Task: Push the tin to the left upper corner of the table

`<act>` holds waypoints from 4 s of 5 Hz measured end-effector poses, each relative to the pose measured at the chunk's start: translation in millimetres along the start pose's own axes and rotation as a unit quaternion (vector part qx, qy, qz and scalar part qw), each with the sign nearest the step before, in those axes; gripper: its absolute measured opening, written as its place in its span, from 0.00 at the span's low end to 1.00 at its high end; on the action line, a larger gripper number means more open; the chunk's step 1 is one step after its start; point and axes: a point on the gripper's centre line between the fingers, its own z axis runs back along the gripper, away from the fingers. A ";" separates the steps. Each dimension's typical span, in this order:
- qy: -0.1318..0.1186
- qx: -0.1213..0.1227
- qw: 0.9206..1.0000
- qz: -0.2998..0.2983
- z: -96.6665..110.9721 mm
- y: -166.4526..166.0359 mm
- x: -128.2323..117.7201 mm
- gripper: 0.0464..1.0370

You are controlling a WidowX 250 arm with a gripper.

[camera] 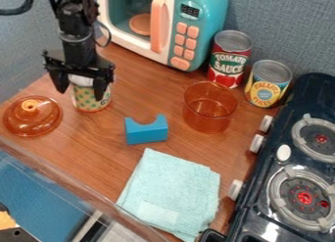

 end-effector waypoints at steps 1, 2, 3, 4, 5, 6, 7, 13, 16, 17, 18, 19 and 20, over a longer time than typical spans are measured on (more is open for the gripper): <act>-0.002 0.017 1.000 0.015 -6.8 15.8 22.7 0.96; -0.002 0.020 0.999 0.030 -10.4 29.1 40.3 0.96; -0.014 0.014 0.999 0.049 -8.8 40.1 58.4 0.96; -0.022 0.008 0.999 0.041 -4.5 39.1 64.8 0.96; -0.032 -0.007 0.999 0.041 7.8 32.1 58.8 0.96; -0.056 -0.020 0.998 0.038 33.8 27.1 54.8 0.96; -0.069 -0.024 0.997 0.009 48.2 25.5 50.2 0.96; -0.068 -0.023 0.997 0.008 48.7 26.1 49.8 0.96; -0.068 -0.023 0.997 0.008 48.4 26.0 49.6 0.96; -0.068 -0.023 0.997 0.008 48.4 26.0 49.6 0.96; -0.068 -0.023 0.997 0.008 48.7 26.1 49.8 0.96; -0.067 -0.023 0.997 0.008 48.3 26.0 49.4 0.96; -0.068 -0.023 0.997 0.008 48.4 26.0 49.6 0.96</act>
